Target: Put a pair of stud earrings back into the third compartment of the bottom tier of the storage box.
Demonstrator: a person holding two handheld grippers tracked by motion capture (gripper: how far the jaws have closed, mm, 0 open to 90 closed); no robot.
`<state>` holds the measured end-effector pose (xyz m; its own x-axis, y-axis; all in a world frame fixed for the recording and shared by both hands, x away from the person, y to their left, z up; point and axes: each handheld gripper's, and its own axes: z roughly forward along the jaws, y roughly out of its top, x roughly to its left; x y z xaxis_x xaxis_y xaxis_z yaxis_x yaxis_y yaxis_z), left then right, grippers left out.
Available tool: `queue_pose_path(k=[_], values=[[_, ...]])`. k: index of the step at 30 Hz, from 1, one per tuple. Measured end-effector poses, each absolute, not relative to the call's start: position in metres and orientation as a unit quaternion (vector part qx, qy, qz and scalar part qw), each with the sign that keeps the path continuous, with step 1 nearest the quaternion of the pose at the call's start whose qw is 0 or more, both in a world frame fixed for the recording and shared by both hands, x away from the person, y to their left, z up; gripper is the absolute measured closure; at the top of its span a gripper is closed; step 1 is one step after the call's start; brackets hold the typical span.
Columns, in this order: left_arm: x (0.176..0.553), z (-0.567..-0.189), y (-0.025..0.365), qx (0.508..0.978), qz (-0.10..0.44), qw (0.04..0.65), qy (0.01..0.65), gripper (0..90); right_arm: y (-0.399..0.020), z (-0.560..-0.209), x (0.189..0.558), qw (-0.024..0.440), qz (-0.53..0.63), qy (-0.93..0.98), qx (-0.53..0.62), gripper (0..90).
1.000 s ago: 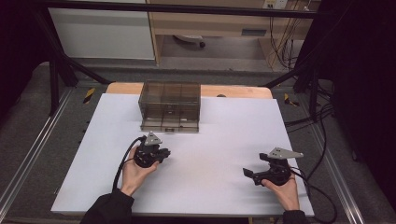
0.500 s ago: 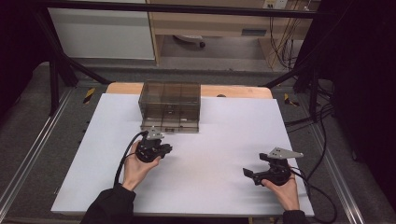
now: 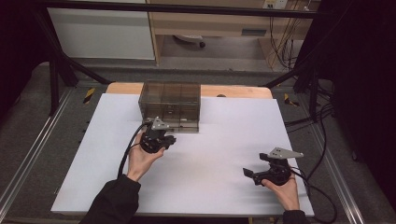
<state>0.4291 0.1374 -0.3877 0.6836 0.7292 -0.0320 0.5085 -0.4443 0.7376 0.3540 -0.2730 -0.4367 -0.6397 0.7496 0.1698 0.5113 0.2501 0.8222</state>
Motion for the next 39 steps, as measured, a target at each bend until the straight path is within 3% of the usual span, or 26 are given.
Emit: queue_pose_path(k=[39], values=[[0.491,-0.377,0.093,0.833,0.15,0.367,0.386,82.7,-0.273,-0.437,0.354,0.126,0.462,0.78,0.403,0.8]])
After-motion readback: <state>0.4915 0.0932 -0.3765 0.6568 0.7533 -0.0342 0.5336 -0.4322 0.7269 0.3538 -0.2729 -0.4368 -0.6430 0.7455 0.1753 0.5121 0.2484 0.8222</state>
